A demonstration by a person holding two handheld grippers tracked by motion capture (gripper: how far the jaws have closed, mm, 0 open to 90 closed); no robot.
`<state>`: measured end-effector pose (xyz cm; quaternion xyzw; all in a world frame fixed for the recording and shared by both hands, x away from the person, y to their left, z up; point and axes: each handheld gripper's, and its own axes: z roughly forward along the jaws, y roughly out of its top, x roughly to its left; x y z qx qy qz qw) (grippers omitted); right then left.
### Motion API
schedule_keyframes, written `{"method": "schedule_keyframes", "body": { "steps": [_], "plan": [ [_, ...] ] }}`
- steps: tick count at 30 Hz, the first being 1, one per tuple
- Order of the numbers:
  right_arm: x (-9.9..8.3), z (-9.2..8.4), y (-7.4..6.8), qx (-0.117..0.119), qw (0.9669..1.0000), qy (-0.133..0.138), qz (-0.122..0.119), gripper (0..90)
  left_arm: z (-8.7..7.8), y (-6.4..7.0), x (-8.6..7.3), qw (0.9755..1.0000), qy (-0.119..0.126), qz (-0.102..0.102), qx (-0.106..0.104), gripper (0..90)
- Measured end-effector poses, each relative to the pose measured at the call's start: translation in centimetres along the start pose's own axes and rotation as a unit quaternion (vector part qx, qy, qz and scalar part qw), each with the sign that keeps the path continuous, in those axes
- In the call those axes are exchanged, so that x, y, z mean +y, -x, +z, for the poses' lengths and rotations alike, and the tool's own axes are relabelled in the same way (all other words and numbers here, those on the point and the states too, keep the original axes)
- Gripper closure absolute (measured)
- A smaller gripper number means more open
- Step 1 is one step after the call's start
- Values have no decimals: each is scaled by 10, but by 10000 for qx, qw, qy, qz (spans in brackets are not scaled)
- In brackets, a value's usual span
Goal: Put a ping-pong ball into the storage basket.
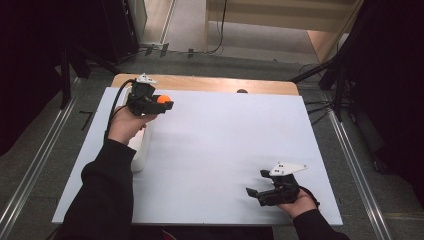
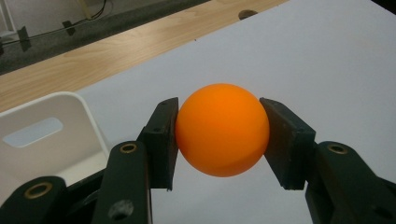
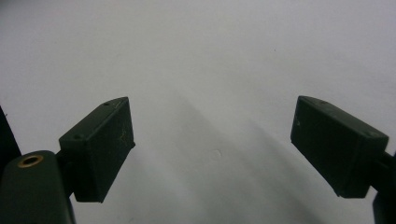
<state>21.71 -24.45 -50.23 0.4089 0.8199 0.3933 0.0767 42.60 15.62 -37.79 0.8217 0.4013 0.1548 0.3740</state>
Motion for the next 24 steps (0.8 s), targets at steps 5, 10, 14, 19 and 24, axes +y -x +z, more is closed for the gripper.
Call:
{"method": "schedule_keyframes", "body": {
  "steps": [5,10,14,19,24],
  "plan": [
    [0,0,0,2,10000,7,-8,118,-1,-6,-2,9999,-12,4,113,504],
    [1,1,0,10,10000,21,3,118,-3,-10,-4,9998,9,-45,195,504],
    [2,1,0,31,10000,14,-31,118,-4,-13,-6,9997,16,-70,249,504],
    [3,2,0,49,10000,10,-36,118,-7,-17,-8,9994,31,-124,337,504],
    [4,4,0,58,10000,21,-65,118,-9,-22,-10,9989,51,-215,412,504]
  ]
}}
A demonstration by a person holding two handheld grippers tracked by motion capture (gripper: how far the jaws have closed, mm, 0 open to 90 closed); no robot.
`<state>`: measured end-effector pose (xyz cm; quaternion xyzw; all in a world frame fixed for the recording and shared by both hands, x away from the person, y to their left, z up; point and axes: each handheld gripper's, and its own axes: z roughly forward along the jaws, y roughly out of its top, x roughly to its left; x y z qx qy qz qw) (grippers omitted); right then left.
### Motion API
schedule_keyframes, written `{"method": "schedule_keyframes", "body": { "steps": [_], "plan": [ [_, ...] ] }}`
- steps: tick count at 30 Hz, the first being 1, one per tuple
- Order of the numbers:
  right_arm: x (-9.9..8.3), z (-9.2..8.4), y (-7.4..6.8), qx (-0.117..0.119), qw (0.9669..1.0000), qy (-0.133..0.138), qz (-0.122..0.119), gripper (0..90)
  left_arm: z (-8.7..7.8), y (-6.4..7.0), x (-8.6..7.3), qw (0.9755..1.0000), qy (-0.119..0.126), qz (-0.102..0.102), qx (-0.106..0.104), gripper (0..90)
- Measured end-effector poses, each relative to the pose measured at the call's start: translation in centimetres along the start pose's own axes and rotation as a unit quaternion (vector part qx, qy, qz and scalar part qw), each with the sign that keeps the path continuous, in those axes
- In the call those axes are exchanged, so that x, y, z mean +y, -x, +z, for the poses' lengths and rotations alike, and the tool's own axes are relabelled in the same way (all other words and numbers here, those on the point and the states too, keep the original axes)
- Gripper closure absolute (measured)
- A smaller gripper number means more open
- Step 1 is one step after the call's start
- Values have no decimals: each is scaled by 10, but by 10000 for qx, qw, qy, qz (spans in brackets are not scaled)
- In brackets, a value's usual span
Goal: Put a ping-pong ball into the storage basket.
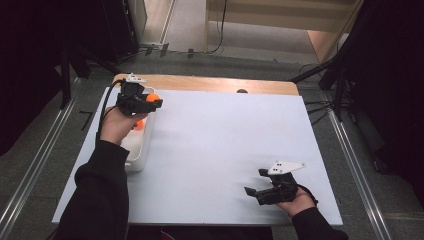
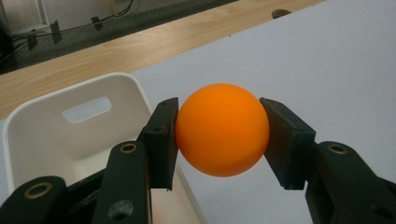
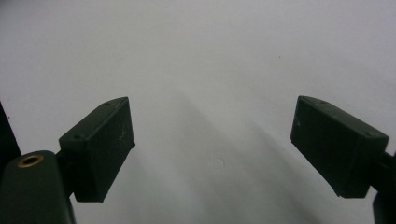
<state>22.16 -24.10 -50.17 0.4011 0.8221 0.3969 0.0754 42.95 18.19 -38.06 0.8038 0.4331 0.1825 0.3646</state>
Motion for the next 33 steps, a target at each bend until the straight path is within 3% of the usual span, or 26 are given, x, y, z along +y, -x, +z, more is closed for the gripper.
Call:
{"method": "schedule_keyframes", "body": {
  "steps": [23,33],
  "plan": [
    [1,-1,-1,81,9999,76,-36,118,2,-21,-3,9986,124,-385,341,503],
    [2,2,-1,152,9997,98,-139,118,7,-30,-4,9956,242,-713,552,503]
  ]
}}
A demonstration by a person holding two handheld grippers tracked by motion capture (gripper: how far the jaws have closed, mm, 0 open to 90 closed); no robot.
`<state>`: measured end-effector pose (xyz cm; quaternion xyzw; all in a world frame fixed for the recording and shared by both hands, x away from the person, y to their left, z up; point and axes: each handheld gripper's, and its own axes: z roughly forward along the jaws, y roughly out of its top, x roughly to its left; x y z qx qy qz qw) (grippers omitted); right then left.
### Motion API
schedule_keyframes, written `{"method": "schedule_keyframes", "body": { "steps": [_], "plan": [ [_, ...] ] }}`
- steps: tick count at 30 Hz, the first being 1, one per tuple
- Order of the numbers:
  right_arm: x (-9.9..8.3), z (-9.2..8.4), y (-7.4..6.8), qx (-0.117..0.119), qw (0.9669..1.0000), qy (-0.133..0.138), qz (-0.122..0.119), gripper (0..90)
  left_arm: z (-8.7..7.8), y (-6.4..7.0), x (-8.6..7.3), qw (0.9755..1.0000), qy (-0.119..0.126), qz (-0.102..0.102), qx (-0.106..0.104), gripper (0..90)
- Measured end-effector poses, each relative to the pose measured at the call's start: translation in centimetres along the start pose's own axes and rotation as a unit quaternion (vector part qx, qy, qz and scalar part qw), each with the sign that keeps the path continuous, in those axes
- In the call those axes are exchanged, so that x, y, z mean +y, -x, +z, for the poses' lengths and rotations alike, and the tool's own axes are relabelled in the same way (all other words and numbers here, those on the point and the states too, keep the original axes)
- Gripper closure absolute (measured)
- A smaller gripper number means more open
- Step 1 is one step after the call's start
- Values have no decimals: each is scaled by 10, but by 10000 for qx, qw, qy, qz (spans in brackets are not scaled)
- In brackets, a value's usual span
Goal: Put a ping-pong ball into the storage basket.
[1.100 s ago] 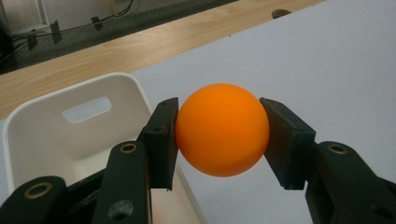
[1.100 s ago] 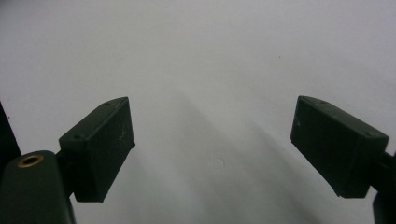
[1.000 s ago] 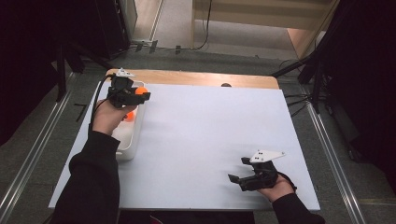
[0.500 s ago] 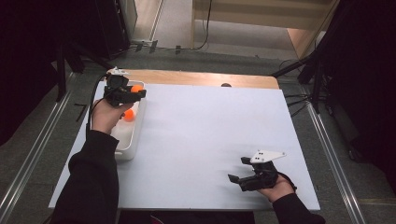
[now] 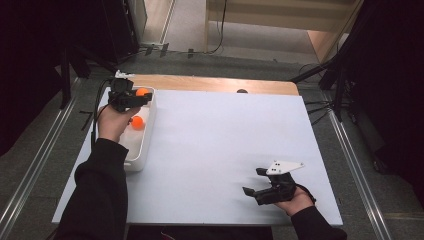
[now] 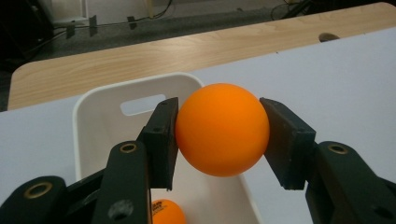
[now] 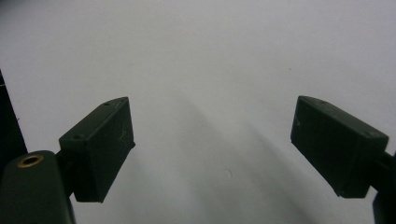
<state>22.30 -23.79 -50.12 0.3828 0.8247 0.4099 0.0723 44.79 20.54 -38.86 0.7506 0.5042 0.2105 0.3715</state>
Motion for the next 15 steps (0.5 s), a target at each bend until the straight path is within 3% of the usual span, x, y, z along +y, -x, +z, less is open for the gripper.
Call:
{"method": "schedule_keyframes", "body": {
  "steps": [15],
  "plan": [
    [-2,-3,0,-88,10000,12,12,118,9,-10,-3,9997,78,-117,212,503]
  ]
}}
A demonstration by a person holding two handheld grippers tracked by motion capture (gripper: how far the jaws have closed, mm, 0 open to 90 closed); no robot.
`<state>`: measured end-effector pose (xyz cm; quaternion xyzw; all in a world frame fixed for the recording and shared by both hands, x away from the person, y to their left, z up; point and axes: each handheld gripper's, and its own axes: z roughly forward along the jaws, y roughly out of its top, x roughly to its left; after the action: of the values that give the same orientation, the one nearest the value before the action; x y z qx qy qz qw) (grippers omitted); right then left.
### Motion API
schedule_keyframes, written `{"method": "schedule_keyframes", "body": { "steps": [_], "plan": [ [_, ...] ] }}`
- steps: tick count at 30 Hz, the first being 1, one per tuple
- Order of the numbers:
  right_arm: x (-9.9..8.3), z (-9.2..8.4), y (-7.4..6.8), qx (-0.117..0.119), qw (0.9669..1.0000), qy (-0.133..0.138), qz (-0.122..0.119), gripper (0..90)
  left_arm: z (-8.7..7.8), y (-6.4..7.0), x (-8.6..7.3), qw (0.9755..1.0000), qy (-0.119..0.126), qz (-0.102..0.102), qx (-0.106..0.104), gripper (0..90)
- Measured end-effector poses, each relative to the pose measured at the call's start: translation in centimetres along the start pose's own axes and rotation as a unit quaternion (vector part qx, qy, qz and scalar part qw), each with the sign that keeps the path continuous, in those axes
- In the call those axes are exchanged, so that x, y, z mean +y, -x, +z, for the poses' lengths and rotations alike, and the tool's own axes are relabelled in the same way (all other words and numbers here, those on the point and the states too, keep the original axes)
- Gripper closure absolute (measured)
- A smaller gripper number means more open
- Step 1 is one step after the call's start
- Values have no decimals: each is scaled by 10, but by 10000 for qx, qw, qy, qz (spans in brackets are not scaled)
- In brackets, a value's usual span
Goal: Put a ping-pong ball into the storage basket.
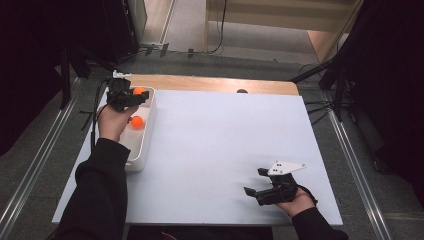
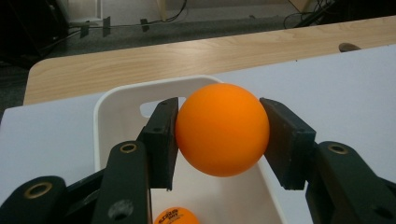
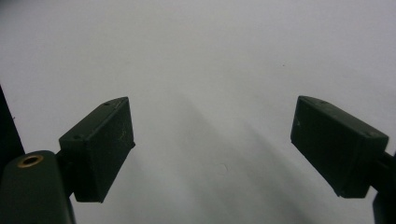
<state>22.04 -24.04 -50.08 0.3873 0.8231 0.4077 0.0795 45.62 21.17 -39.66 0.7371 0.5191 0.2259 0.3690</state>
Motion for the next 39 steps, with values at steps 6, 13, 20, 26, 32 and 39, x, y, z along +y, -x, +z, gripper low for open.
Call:
{"method": "schedule_keyframes", "body": {
  "steps": [6,13,20,26,32,39],
  "plan": [
    [0,-2,-2,-17,10000,3,-8,118,8,-4,-1,10000,-33,-52,32,503],
    [0,-1,-2,-33,10000,-11,-6,118,16,-6,-2,9999,-70,-67,36,502],
    [0,-2,-3,-32,10000,-20,-22,118,18,-5,-3,9999,-98,-28,87,501],
    [0,-1,-3,-46,10000,-21,-33,118,17,-6,-2,9999,-102,-76,84,501],
    [0,-2,-2,-48,10000,-9,-10,118,18,-7,-2,9998,-121,-101,113,498],
    [0,-2,-3,-65,10000,-10,-6,118,19,-9,-2,9998,-71,-137,90,395]
  ]
}}
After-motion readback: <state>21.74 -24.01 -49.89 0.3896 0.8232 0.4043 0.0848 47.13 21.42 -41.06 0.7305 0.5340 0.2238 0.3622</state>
